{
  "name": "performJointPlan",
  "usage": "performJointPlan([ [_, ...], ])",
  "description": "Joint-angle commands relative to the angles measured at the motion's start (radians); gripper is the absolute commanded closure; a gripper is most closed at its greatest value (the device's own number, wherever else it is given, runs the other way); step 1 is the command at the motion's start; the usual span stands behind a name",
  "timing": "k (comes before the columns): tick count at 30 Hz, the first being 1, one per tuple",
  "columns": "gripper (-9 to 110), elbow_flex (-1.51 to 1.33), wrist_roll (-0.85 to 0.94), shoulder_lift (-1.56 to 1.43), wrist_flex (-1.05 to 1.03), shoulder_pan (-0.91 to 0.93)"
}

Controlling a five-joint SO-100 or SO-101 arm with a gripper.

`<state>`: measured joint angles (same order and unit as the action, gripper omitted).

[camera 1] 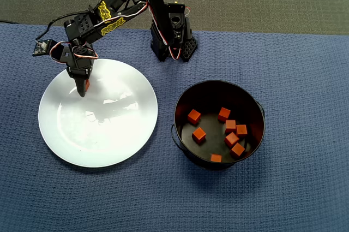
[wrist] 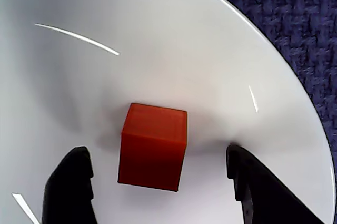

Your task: Pick up the red cubes from the white plate and place them in the black recipient

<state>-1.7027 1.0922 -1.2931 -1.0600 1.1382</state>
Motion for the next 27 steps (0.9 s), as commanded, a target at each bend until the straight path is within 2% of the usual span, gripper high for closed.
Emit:
performJointPlan([
  [1, 83, 0.035, -0.028, 0.000, 0.023, 0.021],
  [9, 101, 0.060, -0.112, 0.000, 0.034, 0.023],
  [19, 101, 0.153, -0.236, -0.107, -0.112, -0.046],
  [27, 101, 0.268, -0.457, -0.370, -0.287, -0.261],
])
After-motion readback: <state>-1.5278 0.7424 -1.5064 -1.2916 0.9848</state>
